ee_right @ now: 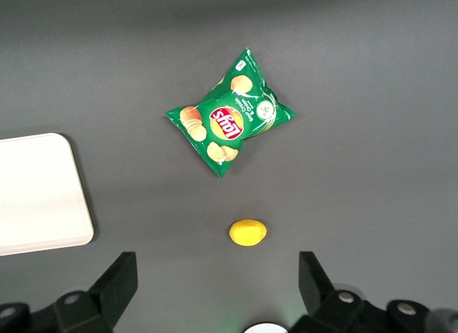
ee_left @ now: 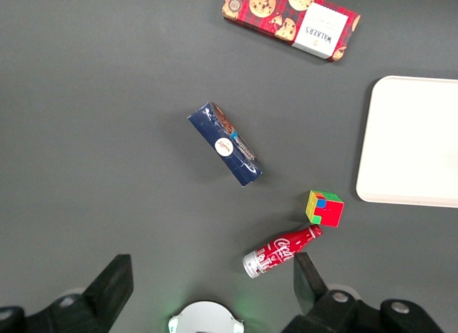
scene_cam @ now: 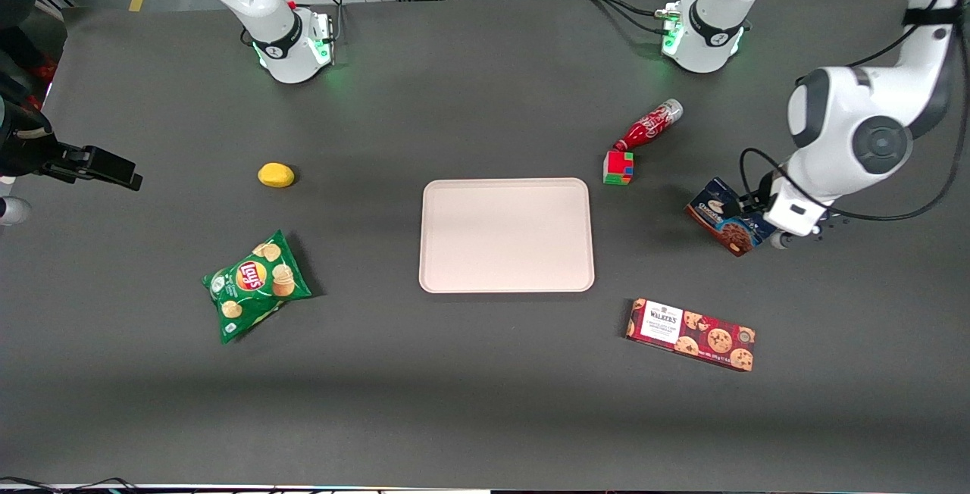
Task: Place cookie box on tray
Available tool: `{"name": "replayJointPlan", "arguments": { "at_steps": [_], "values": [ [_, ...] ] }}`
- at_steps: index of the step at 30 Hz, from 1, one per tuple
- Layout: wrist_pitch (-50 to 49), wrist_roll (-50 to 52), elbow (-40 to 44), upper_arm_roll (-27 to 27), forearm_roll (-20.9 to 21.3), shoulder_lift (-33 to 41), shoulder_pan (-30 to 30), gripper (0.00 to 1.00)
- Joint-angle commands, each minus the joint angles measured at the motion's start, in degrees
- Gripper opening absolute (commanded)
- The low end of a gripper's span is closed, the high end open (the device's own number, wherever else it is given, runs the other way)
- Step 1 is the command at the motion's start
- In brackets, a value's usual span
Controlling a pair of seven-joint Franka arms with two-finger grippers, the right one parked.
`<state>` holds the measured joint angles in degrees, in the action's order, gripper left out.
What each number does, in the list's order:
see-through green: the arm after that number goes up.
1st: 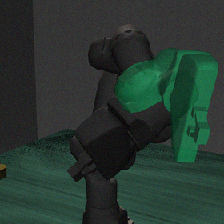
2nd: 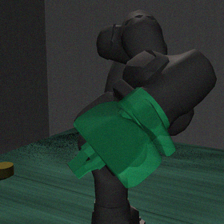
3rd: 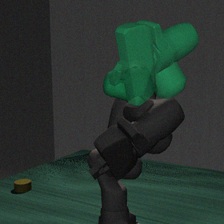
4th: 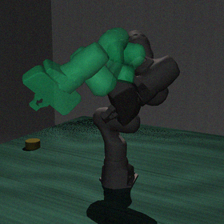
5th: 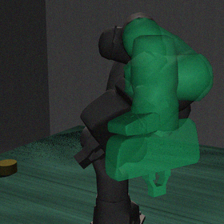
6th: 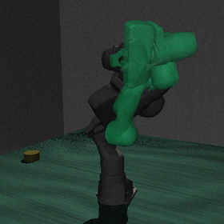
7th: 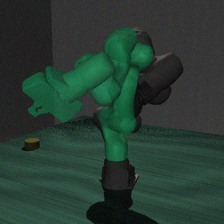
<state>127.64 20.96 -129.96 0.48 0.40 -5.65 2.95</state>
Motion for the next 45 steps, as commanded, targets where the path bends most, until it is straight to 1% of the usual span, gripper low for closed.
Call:
{"name": "replayJointPlan", "arguments": {
  "at_steps": [1,4,5,6,8,9,10,11,15,23,28,30,32,35,38,45],
  "values": [
    [8.2,1.0,-4.4,-0.1,0.4,-1.8,0.1,1.0],
    [12.5,1.0,-6.1,-0.1,0.4,-3.0,0.1,1.0],
    [13.3,1.1,-6.2,-0.1,0.4,-3.4,0.1,0.93],
    [13.5,1.1,-6.2,-0.2,0.4,-3.7,0.1,0.81],
    [13.7,1.5,-6.2,-0.3,0.4,-3.8,0.1,0.34],
    [13.7,1.5,-6.2,-0.2,0.4,-3.8,0.1,0.22],
    [13.7,1.6,-6.2,-0.2,0.4,-3.8,0.1,0.16],
    [13.6,1.6,-6.2,-0.2,0.4,-3.7,0.1,0.12],
    [13.8,1.7,-6.1,-0.2,0.4,-3.8,0.2,0.09],
    [12.6,1.7,-5.5,-0.2,0.4,-3.5,0.2,0.08],
    [10.0,1.7,-3.0,0.1,0.4,-1.2,0.5,0.08],
    [6.2,1.7,-0.6,0.3,0.4,-0.2,0.7,0.08],
    [0.8,1.5,3.6,0.4,0.4,0.6,0.7,0.08],
    [-9.6,1.4,11.5,1.0,0.5,0.4,0.8,0.08],
    [-17.7,1.4,19.1,2.2,0.5,0.1,0.8,0.08],
    [-30.2,2.5,30.9,6.1,0.4,0.0,0.8,0.07]
  ]
}}
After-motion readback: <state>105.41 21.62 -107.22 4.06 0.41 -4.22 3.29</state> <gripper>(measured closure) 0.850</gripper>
